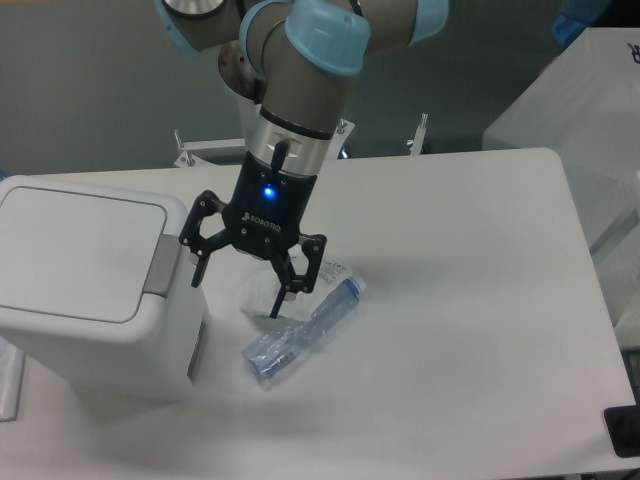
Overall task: Open the trash can
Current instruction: 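Move the gripper over toward the white trash bin's lid, then lower the gripper fingers onto the front edge of the bin lid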
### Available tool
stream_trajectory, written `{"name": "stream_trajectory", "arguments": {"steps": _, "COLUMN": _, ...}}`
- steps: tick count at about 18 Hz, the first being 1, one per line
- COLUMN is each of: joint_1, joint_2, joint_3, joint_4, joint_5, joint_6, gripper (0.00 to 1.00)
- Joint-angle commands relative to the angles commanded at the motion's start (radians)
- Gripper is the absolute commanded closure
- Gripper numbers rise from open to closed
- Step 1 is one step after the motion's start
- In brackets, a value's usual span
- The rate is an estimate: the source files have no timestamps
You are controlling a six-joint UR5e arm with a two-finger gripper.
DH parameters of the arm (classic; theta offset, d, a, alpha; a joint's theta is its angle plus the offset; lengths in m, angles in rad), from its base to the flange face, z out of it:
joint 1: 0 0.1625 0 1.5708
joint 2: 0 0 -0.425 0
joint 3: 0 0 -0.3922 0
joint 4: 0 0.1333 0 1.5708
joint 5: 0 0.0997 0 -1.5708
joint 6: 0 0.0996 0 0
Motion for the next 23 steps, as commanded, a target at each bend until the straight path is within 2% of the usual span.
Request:
{"name": "stream_trajectory", "arguments": {"steps": 11, "joint_1": -0.008, "joint_2": 0.032, "joint_3": -0.037, "joint_4": 0.000, "joint_5": -0.023, "joint_6": -0.002, "gripper": 0.00}}
{"name": "stream_trajectory", "arguments": {"steps": 23, "joint_1": -0.018, "joint_2": 0.026, "joint_3": -0.045, "joint_4": 0.000, "joint_5": -0.023, "joint_6": 0.000, "gripper": 0.00}}
